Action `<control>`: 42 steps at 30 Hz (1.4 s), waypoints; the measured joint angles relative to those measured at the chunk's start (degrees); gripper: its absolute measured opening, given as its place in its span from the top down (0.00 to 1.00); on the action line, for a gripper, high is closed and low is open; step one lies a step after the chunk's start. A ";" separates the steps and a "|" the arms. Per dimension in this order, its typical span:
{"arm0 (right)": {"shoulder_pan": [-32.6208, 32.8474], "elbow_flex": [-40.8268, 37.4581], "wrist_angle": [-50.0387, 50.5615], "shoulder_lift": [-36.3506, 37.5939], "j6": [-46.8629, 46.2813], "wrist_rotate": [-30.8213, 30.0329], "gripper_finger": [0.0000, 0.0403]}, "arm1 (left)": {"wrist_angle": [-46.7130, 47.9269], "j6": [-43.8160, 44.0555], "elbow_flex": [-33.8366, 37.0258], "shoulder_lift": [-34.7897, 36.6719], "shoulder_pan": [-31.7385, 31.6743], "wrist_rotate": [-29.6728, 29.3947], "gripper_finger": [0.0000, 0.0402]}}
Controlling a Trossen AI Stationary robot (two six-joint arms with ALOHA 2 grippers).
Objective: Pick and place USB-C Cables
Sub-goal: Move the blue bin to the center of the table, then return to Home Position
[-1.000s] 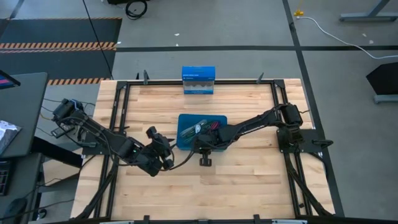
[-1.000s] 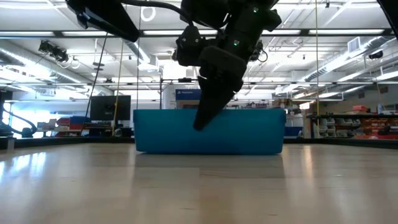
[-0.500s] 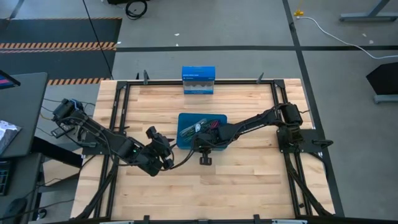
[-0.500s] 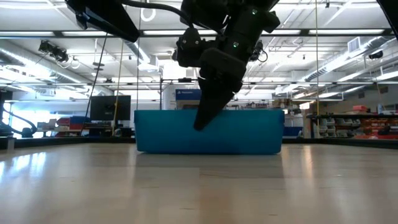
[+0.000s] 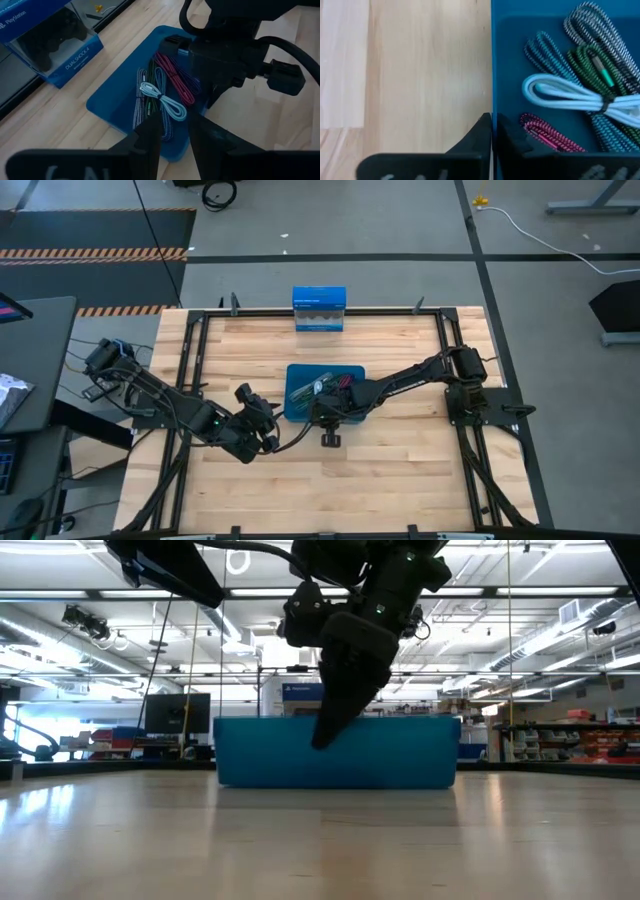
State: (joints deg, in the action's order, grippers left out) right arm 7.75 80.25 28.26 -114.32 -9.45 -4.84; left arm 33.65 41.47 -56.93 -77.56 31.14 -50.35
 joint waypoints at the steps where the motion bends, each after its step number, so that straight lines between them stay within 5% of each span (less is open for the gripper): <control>1: 0.00 0.00 -0.22 0.00 0.00 0.01 0.93 | 0.00 0.00 0.00 0.00 0.00 0.00 0.74; 18: 1.18 0.00 -2.20 0.20 0.48 -1.53 0.63 | 0.00 0.07 0.02 0.00 0.00 0.02 0.74; 33: 3.05 0.00 1.28 9.07 0.46 -3.13 0.60 | -0.73 -1.60 0.04 0.00 -2.52 0.05 0.74; 42: 4.92 0.00 8.58 17.65 0.59 -3.05 0.61 | -12.62 -17.80 0.09 0.00 -11.59 15.71 0.86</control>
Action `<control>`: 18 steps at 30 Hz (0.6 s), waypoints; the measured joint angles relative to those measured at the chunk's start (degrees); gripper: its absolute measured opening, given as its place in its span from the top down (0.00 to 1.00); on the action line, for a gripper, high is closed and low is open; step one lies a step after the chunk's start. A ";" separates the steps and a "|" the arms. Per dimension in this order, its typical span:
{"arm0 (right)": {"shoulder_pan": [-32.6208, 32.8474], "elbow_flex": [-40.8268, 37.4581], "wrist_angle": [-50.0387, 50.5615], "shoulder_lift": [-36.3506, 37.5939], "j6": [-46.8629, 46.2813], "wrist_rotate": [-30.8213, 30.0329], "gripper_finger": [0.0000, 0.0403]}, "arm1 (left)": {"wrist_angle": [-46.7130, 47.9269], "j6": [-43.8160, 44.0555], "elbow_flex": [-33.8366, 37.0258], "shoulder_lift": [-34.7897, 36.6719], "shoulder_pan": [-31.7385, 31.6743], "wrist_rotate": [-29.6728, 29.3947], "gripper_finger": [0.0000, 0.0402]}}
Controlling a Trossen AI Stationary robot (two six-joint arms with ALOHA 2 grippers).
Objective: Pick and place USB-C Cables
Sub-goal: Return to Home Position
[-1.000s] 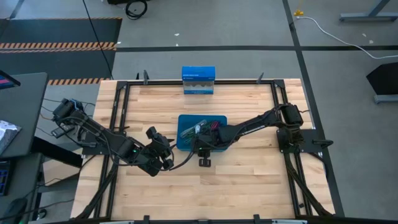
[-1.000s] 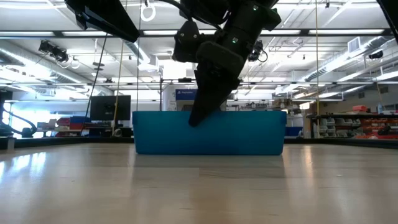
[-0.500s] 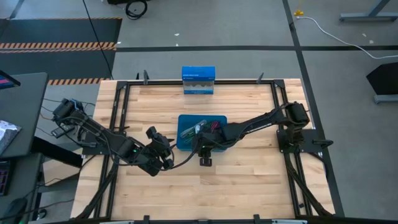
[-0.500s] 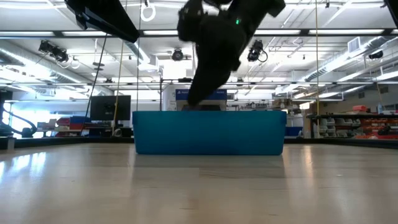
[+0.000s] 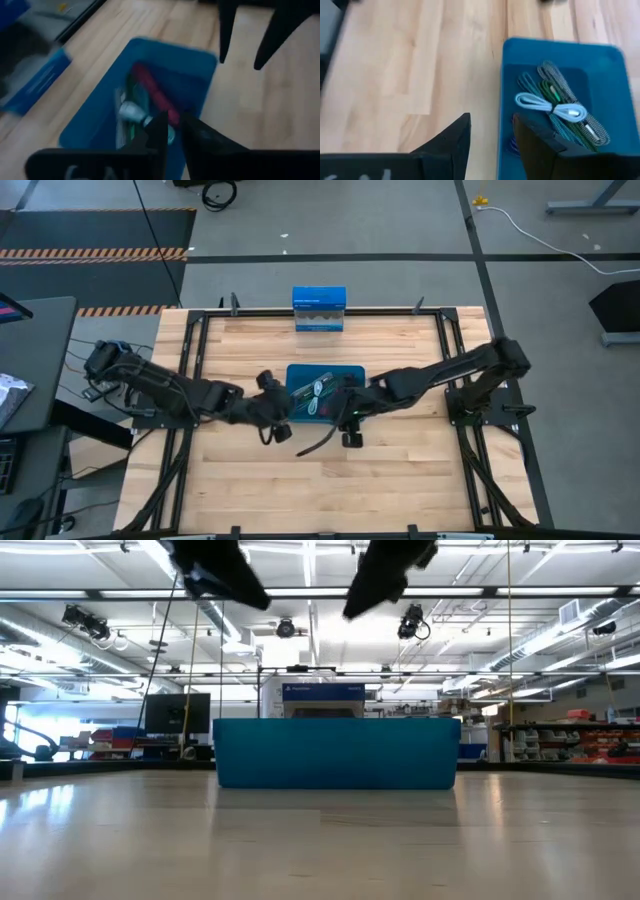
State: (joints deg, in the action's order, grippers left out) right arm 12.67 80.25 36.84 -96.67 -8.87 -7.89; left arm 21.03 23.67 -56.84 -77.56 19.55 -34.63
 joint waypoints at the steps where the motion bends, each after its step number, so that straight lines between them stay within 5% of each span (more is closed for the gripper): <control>1: 0.11 0.00 0.18 1.25 0.05 0.02 0.61 | -2.22 -2.00 0.00 0.00 -0.74 1.26 0.88; 9: 0.15 -1.84 0.32 12.65 0.40 -0.88 0.76 | -17.69 -11.87 0.72 -0.02 -4.17 8.46 0.99; 13: 0.17 -8.66 -2.55 19.19 0.03 -1.27 0.95 | -35.00 -17.80 5.81 -0.02 -4.48 17.12 0.99; 18: 0.07 -19.99 -9.21 27.60 -1.94 -0.28 0.98 | -49.81 -17.30 15.38 2.07 -8.42 23.95 0.99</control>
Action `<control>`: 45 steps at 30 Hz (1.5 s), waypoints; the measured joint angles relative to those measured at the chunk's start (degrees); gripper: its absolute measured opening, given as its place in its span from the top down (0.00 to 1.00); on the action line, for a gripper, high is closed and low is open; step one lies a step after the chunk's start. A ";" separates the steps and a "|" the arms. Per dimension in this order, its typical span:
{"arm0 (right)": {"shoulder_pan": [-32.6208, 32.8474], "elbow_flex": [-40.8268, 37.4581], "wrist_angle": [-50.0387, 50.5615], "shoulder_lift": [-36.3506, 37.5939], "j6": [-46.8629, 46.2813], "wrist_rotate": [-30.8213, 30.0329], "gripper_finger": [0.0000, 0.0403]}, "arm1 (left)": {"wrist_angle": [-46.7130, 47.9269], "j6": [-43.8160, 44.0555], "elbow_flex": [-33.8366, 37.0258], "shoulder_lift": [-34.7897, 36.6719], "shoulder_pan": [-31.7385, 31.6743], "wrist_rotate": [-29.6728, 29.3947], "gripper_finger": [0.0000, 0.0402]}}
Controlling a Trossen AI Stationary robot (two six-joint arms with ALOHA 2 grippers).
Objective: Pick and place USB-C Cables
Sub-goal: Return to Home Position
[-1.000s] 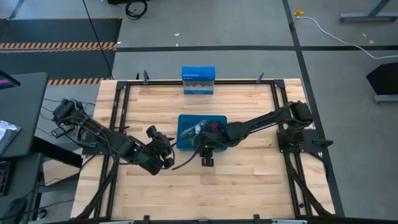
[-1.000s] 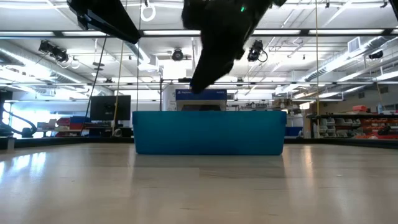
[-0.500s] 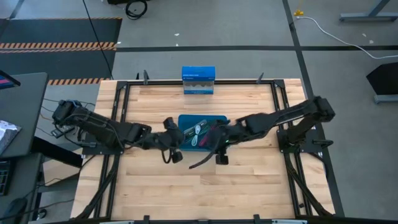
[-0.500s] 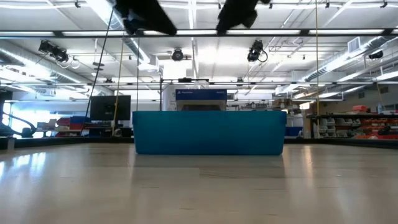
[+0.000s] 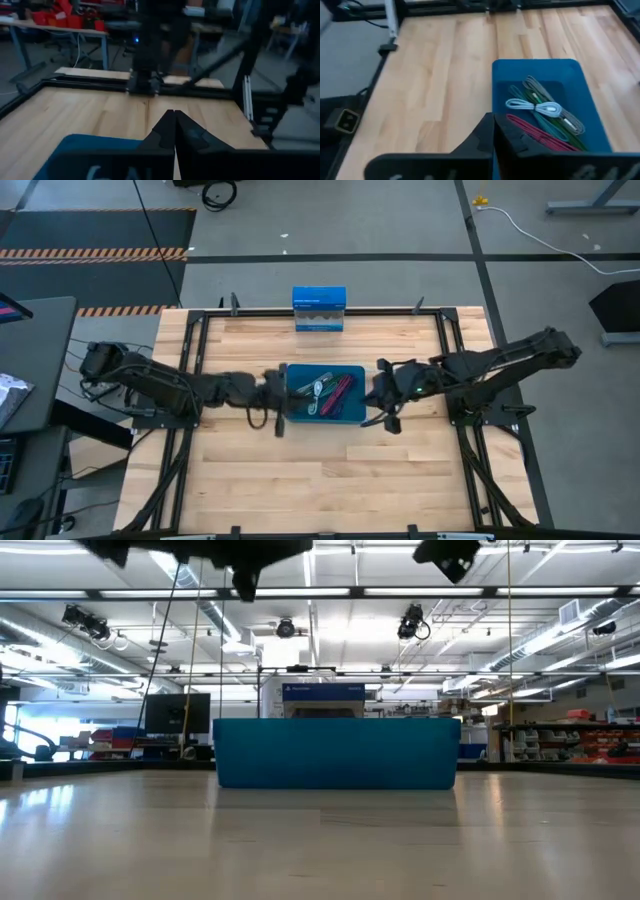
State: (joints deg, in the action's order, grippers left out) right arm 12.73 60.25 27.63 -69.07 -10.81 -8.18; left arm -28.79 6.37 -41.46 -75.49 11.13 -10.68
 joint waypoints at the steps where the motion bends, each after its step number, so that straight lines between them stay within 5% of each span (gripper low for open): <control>1: -0.11 -2.36 -1.68 1.75 0.00 0.77 0.98 | -2.06 0.78 2.05 0.98 -0.98 1.37 1.00; 8: -1.68 -16.73 -10.82 15.53 -0.41 2.24 0.99 | -6.81 5.36 15.21 14.29 -4.03 5.37 1.00; 23: -1.99 -41.71 -18.94 42.71 -5.33 -1.30 1.00 | -7.01 3.42 32.69 34.01 3.35 -3.61 1.00; 34: -0.81 -45.81 -15.90 57.38 -5.18 0.33 1.00 | -2.48 1.99 40.95 54.67 0.66 1.69 1.00; 45: 2.72 -45.82 -10.02 68.18 -2.12 0.32 0.99 | 7.18 1.97 40.95 64.65 -0.10 0.15 1.00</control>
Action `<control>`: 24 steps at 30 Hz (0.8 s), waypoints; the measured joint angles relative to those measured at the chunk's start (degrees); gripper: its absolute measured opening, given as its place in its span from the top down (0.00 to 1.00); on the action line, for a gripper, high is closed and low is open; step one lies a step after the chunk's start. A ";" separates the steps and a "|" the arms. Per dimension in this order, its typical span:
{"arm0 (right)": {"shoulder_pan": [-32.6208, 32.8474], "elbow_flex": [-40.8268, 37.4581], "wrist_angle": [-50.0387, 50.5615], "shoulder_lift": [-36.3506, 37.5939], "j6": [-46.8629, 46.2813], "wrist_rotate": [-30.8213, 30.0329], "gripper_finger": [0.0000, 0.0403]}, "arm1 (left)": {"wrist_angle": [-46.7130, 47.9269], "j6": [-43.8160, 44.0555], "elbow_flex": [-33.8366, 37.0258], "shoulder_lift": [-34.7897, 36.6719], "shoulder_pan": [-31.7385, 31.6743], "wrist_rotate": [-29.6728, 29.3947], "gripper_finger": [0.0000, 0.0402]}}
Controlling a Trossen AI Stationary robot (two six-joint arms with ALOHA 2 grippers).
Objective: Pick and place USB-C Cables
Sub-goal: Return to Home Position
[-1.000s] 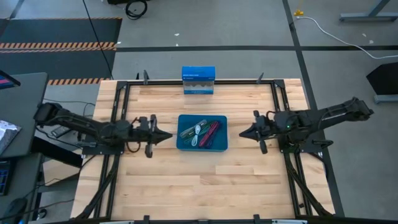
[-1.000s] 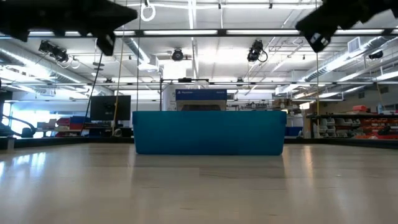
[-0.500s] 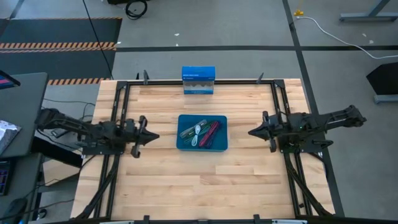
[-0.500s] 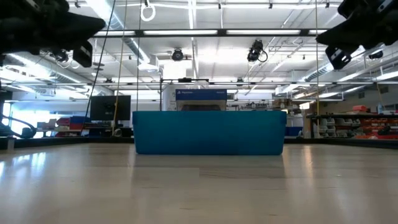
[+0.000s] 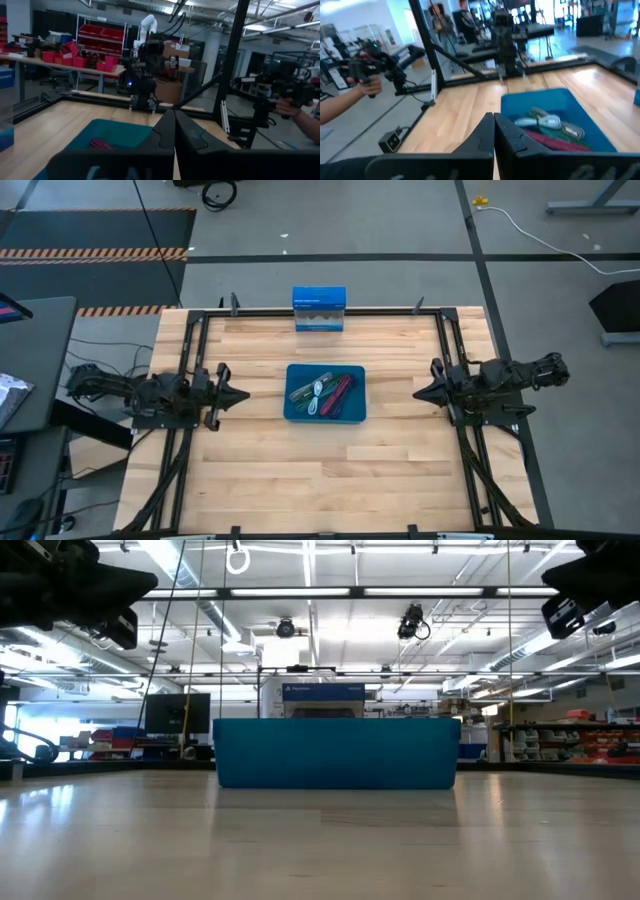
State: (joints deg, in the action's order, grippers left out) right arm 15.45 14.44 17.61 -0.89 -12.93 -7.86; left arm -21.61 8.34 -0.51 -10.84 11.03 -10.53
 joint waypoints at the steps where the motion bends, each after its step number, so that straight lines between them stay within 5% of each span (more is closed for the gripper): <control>1: 0.22 0.00 0.05 0.84 0.47 0.00 0.99 | 0.96 0.04 0.00 0.60 0.00 -0.17 0.99; 15: 1.12 -13.62 -21.44 0.57 4.70 -3.21 0.99 | 3.25 1.51 0.00 1.88 0.02 -1.28 0.99; 24: -0.29 -14.08 -26.59 0.55 14.14 -3.61 0.99 | 3.10 1.48 0.02 1.88 0.02 -1.48 0.99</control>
State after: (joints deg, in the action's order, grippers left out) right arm 15.16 0.36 -8.97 -0.34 1.21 -11.46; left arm -18.50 9.81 -0.49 -8.95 11.05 -12.01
